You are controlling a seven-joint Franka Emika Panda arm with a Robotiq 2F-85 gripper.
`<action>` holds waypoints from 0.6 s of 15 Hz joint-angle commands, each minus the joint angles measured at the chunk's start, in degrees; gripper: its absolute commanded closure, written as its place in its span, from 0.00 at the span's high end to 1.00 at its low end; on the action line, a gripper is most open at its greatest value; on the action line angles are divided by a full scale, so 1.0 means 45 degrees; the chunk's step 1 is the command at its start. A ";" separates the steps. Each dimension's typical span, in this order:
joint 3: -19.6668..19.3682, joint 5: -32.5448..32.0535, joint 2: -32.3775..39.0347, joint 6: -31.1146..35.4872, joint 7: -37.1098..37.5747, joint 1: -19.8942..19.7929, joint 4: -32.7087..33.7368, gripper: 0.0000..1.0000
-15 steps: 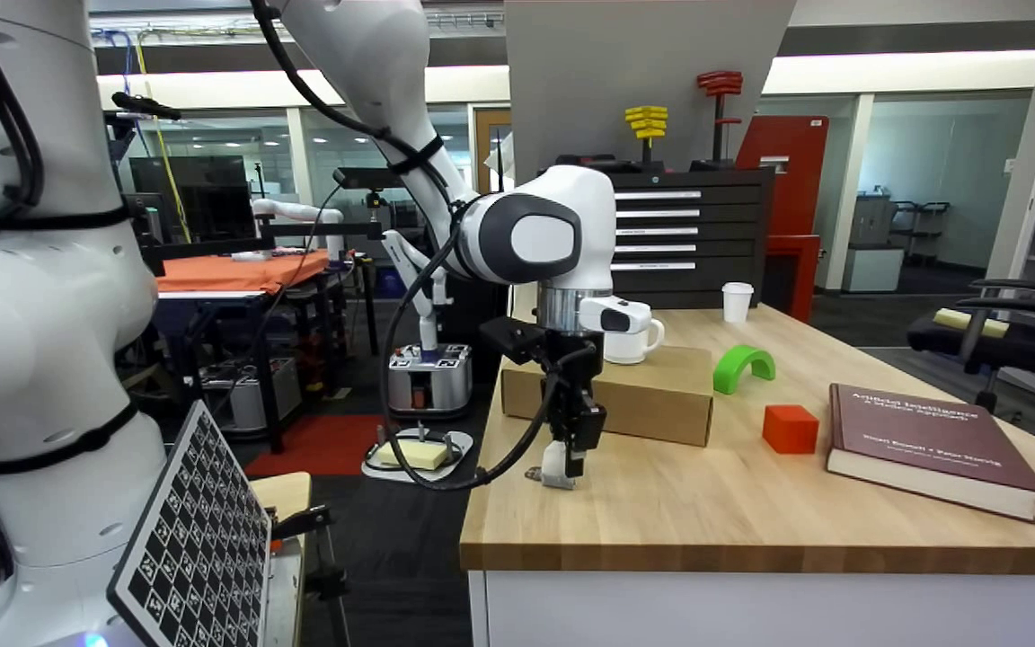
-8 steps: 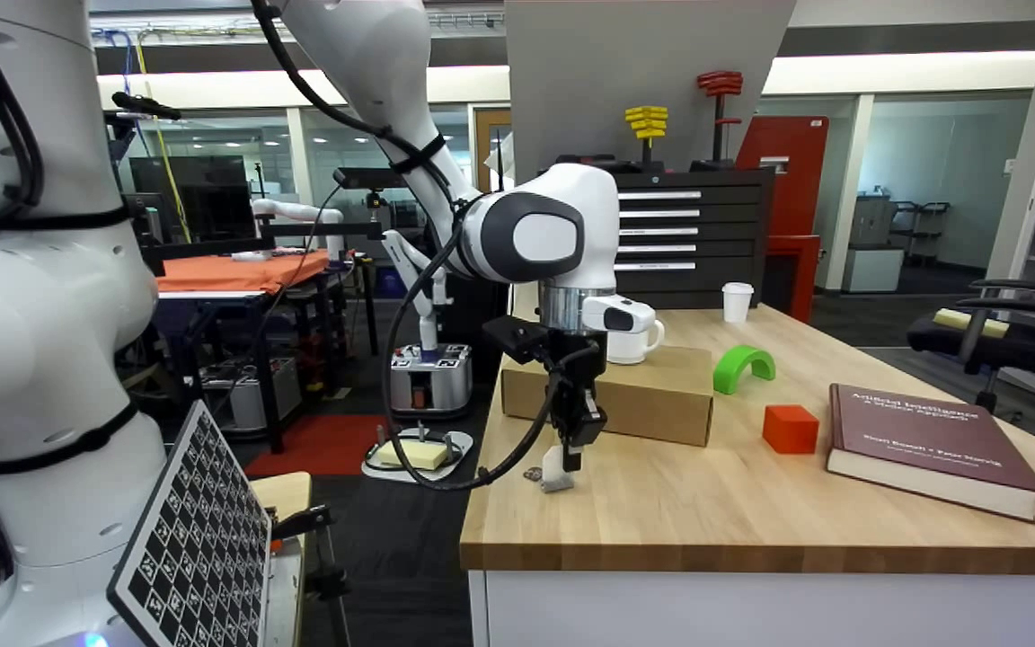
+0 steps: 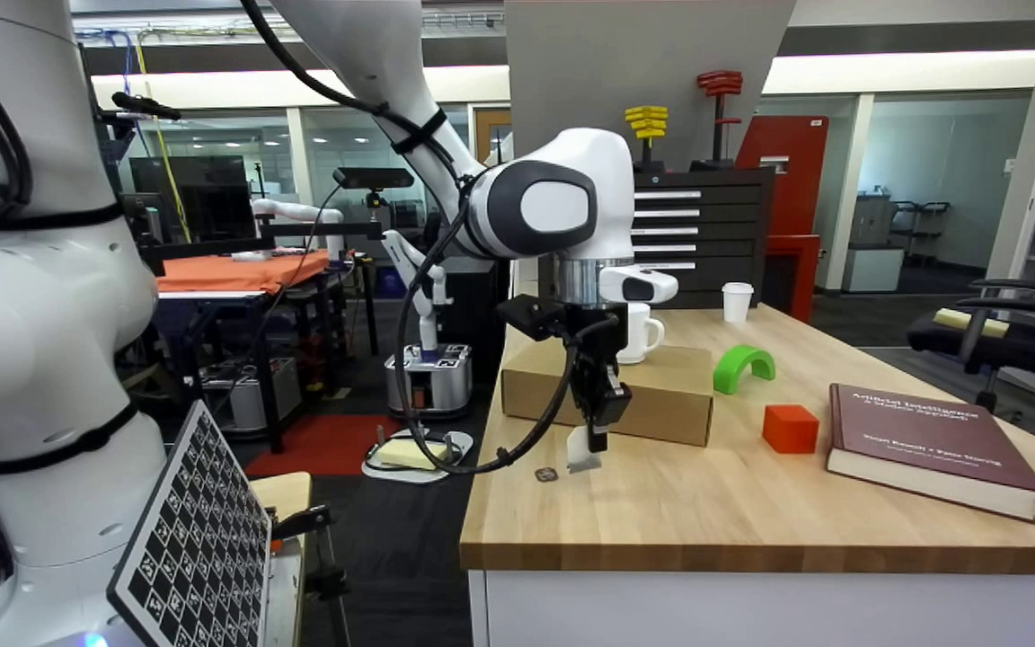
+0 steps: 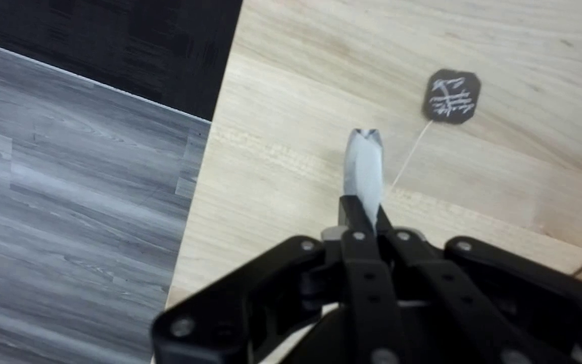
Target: Put the teabag in the mug
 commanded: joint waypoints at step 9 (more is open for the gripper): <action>0.0138 -0.0292 -0.2373 -0.1739 -0.0112 -0.0060 0.0620 0.02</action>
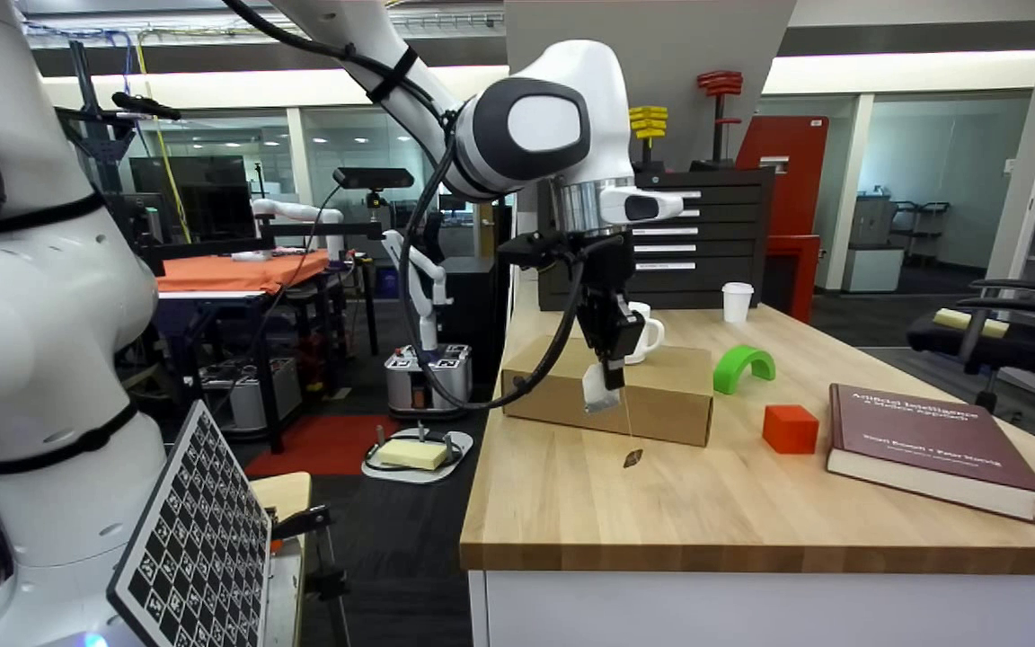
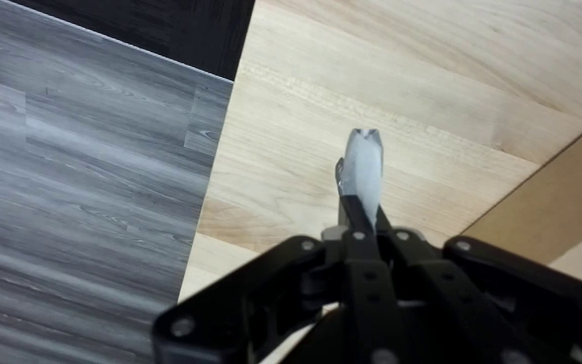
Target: Put the teabag in the mug
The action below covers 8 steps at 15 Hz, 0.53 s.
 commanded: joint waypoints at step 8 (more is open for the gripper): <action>0.0599 0.1215 0.0367 -0.1759 -0.1481 0.0373 0.1912 0.02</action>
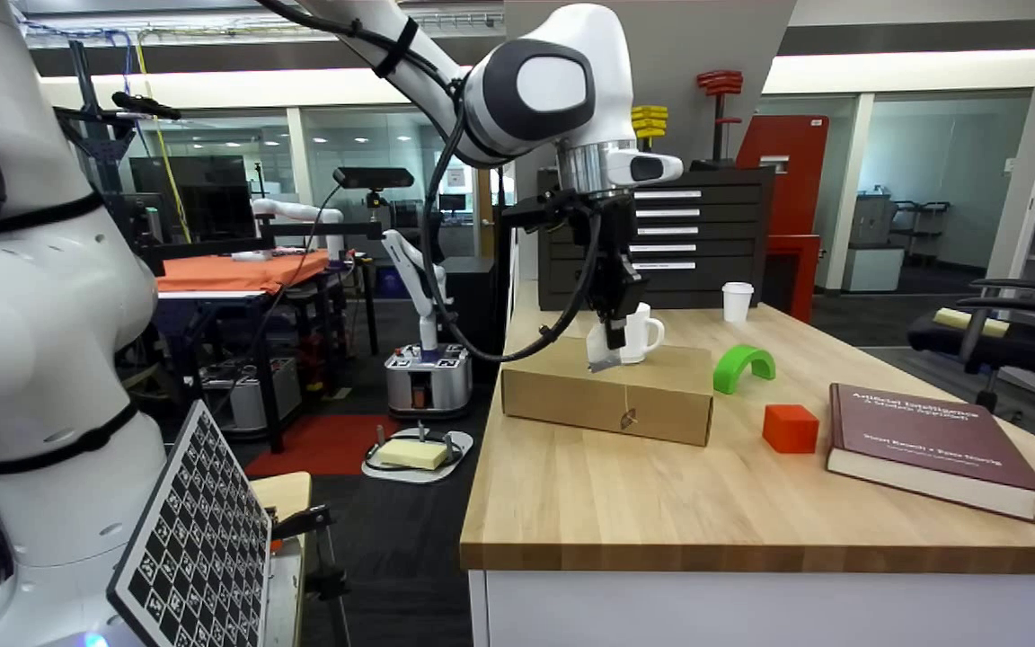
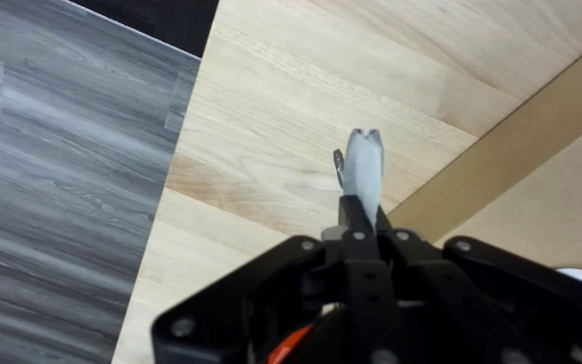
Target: Put the teabag in the mug
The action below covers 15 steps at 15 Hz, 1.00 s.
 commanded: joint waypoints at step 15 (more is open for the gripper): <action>0.0671 -0.0679 0.3554 -0.0452 -0.0332 0.1480 0.4374 0.02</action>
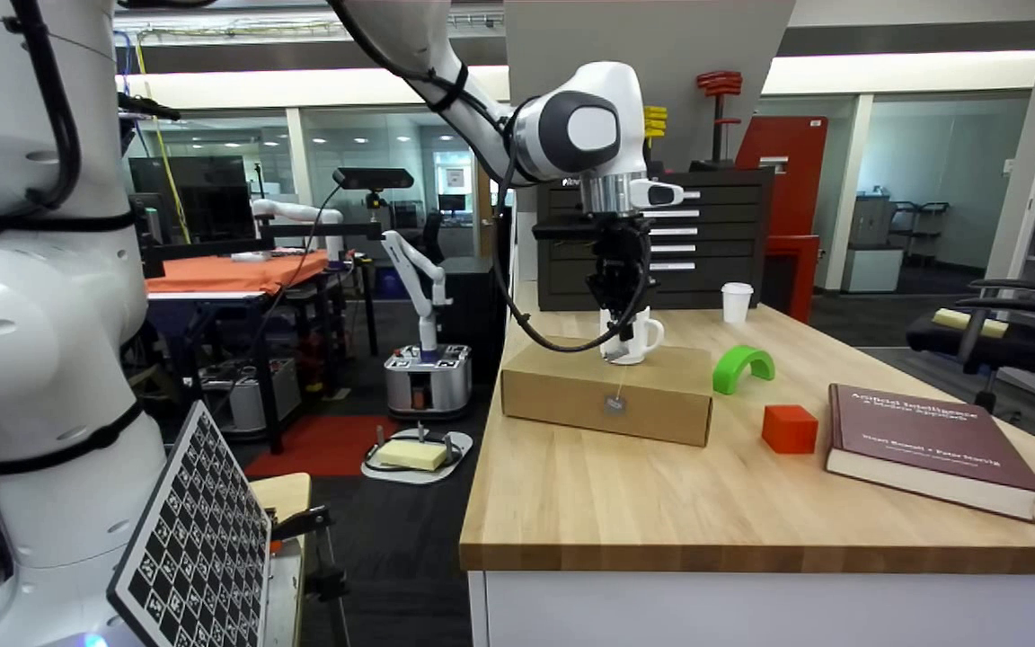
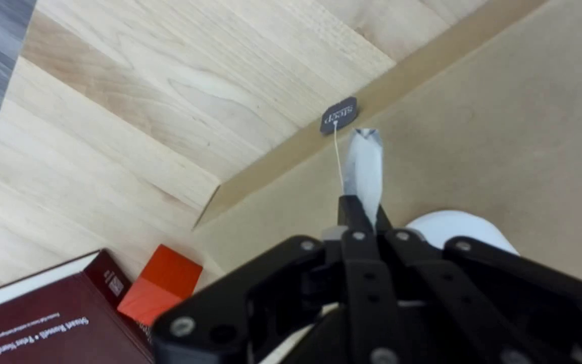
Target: Put the teabag in the mug
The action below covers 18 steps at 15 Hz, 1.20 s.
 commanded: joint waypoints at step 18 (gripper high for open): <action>0.0542 -0.1316 0.0714 -0.0345 0.0461 0.1044 0.2291 0.02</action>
